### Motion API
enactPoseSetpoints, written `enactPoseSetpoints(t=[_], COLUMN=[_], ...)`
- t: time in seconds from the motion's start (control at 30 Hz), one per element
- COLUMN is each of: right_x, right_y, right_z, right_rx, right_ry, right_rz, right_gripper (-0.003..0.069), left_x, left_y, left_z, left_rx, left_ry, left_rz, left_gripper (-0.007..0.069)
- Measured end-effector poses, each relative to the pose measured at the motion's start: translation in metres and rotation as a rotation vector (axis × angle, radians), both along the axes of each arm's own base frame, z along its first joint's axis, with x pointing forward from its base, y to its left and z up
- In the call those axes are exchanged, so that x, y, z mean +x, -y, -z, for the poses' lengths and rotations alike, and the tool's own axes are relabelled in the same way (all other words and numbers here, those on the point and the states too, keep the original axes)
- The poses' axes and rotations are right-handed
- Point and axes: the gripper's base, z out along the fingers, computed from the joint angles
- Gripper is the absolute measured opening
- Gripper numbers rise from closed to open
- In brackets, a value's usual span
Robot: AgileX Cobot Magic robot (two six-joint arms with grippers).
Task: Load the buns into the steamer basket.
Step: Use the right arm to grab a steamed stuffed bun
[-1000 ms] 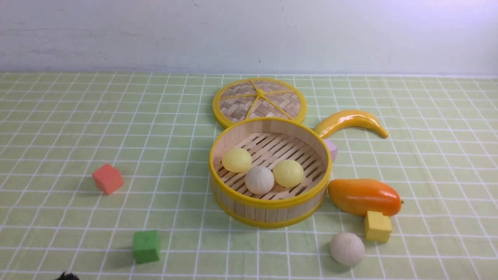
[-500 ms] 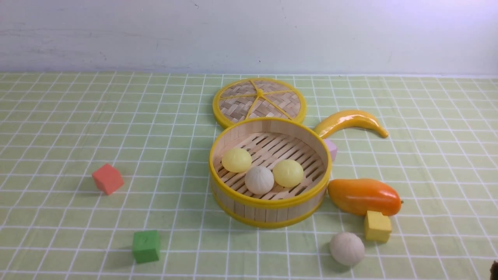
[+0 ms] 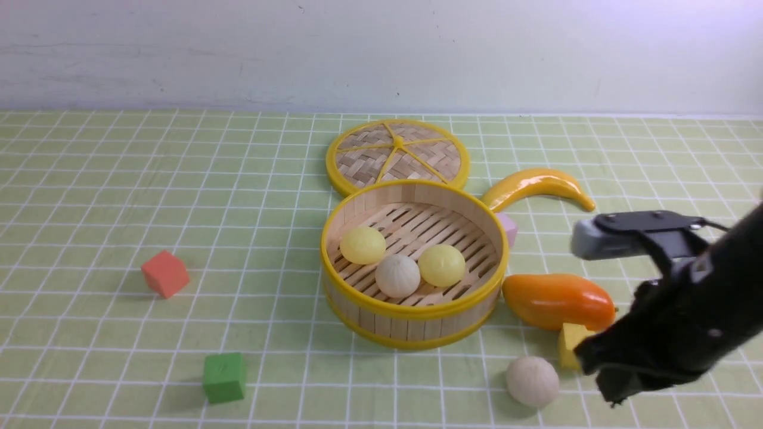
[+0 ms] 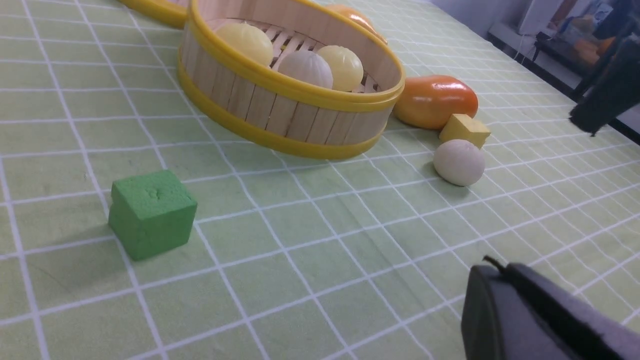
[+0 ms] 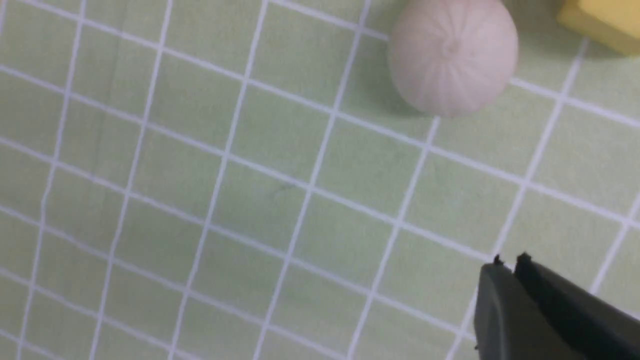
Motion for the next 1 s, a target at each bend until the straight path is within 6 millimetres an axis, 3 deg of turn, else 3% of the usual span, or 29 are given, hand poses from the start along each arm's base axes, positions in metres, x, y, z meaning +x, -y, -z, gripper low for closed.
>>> enactPoseSetpoints(t=[0.17, 0.23, 0.37, 0.5, 0.8, 0.9, 1.0], right_x=[0.022, 0.034, 0.045, 0.051, 0.059, 0.061, 0.061], right_y=[-0.019, -0.025, -0.029, -0.030, -0.033, -0.033, -0.033], right_z=[0.024, 0.038, 0.045, 0.045, 0.069, 0.072, 0.072], right_rx=[-0.034, -0.039, -0.022, -0.015, -0.046, -0.049, -0.053], right_ry=[-0.020, -0.017, 0.038, 0.083, 0.052, 0.051, 0.051], right_rz=[0.007, 0.020, 0.036, 0.044, 0.049, 0.049, 0.040], right_gripper=[0.0113, 0.0181, 0.0293, 0.0328, 0.0279, 0.0226, 0.0120], left_x=[0.000, 0.000, 0.000, 0.000, 0.000, 0.000, 0.000], left_y=[0.000, 0.000, 0.000, 0.000, 0.000, 0.000, 0.000], left_z=[0.000, 0.000, 0.000, 0.000, 0.000, 0.000, 0.000], left_rx=[0.001, 0.001, 0.001, 0.002, 0.002, 0.002, 0.002], left_ry=[-0.001, -0.001, -0.001, -0.003, -0.003, -0.003, -0.003], left_rz=[0.000, 0.000, 0.000, 0.001, 0.001, 0.001, 0.001], left_gripper=[-0.0013, -0.0013, -0.0013, -0.0013, -0.0011, -0.0011, -0.0011])
